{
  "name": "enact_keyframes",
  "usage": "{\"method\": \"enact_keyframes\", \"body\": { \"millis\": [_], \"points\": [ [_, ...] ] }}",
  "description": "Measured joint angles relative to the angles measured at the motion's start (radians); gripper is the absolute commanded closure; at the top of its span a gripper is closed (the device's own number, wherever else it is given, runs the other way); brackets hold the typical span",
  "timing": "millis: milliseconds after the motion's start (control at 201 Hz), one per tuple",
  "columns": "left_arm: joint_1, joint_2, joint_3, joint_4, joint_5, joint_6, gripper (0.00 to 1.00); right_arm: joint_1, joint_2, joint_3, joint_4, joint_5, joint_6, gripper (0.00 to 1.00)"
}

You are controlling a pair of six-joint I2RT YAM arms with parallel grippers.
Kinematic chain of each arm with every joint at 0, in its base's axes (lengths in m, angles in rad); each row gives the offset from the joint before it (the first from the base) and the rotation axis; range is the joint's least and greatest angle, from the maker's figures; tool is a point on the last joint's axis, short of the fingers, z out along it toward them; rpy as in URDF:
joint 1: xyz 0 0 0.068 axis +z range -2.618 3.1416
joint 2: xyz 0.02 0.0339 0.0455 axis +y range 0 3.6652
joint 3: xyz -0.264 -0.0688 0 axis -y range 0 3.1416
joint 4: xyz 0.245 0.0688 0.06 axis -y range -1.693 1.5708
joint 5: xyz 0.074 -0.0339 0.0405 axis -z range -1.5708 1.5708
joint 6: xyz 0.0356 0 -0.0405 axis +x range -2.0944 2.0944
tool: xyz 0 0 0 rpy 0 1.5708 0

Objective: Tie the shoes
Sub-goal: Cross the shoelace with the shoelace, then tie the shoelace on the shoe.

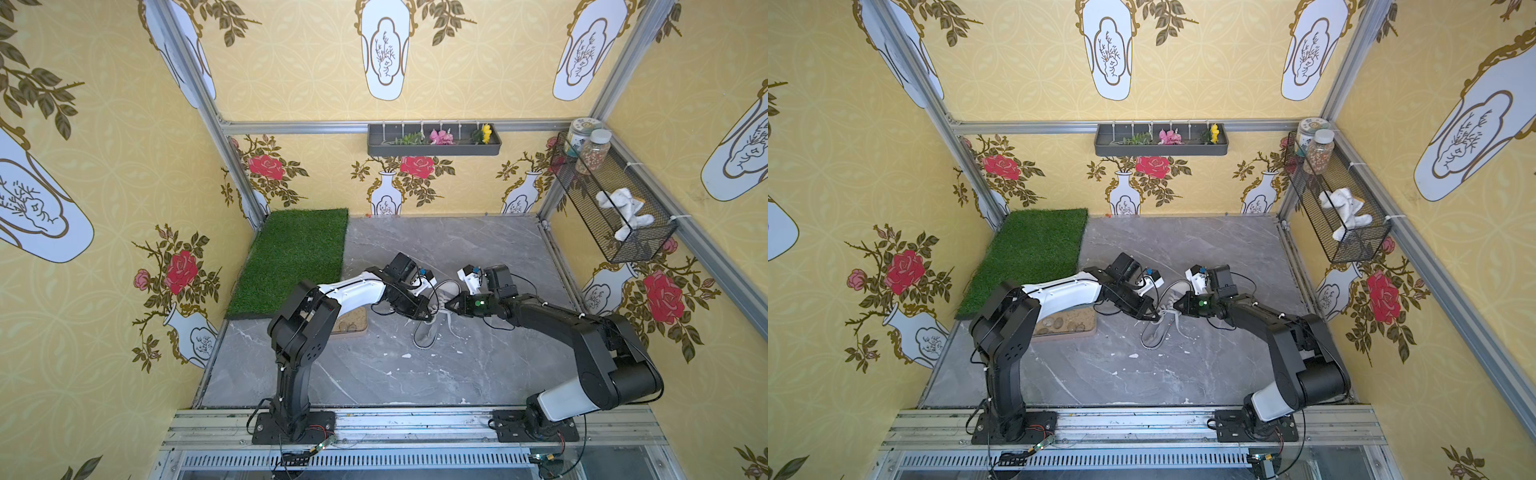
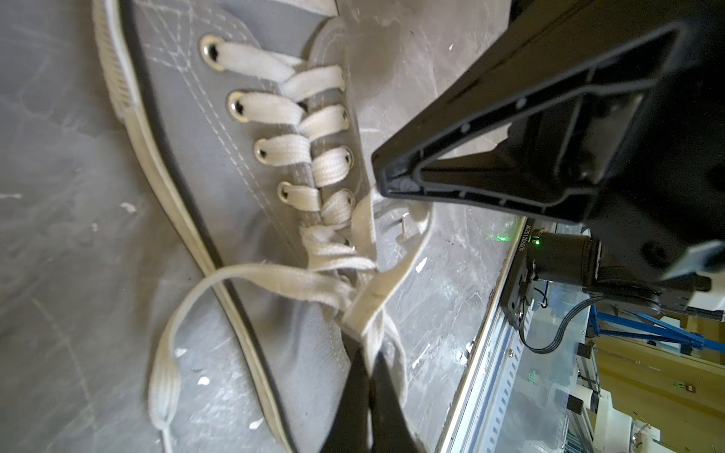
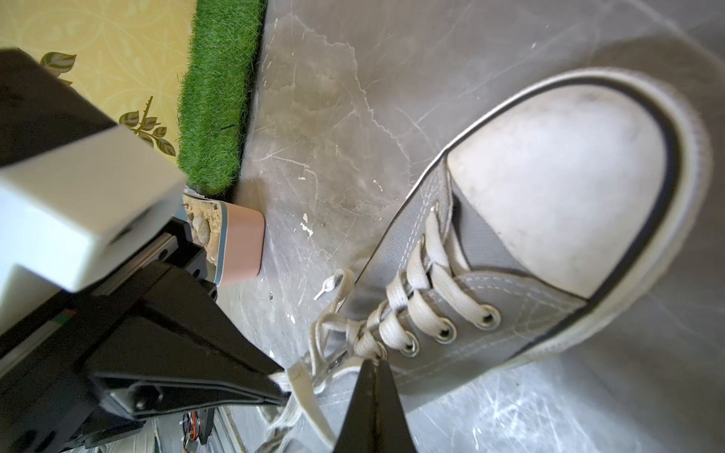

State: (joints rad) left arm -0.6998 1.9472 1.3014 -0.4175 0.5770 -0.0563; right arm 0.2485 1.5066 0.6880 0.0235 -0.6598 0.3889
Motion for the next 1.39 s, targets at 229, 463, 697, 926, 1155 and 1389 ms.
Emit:
{"method": "enact_keyframes", "body": {
  "millis": [229,463,697,926,1155,1389],
  "points": [
    [0.014,0.002,0.000,-0.006,-0.015,0.006,1.00,-0.018,-0.047,-0.021,-0.003,0.035,0.000,1.00],
    [0.020,0.002,-0.003,-0.021,-0.026,0.022,1.00,-0.027,-0.063,-0.039,-0.013,0.050,0.000,1.00],
    [0.046,0.002,-0.014,-0.029,-0.040,0.030,1.00,-0.033,-0.062,-0.040,-0.023,0.053,-0.001,1.00],
    [0.047,0.005,-0.014,-0.033,-0.047,0.031,1.00,-0.035,-0.036,-0.028,-0.023,0.058,0.000,1.00],
    [0.064,0.010,-0.014,-0.032,-0.050,0.031,1.00,-0.037,-0.028,-0.027,-0.025,0.077,0.000,1.00],
    [0.069,0.017,-0.013,-0.032,-0.051,0.031,1.00,-0.040,-0.016,-0.013,-0.031,0.089,0.000,1.00]
  ]
}}
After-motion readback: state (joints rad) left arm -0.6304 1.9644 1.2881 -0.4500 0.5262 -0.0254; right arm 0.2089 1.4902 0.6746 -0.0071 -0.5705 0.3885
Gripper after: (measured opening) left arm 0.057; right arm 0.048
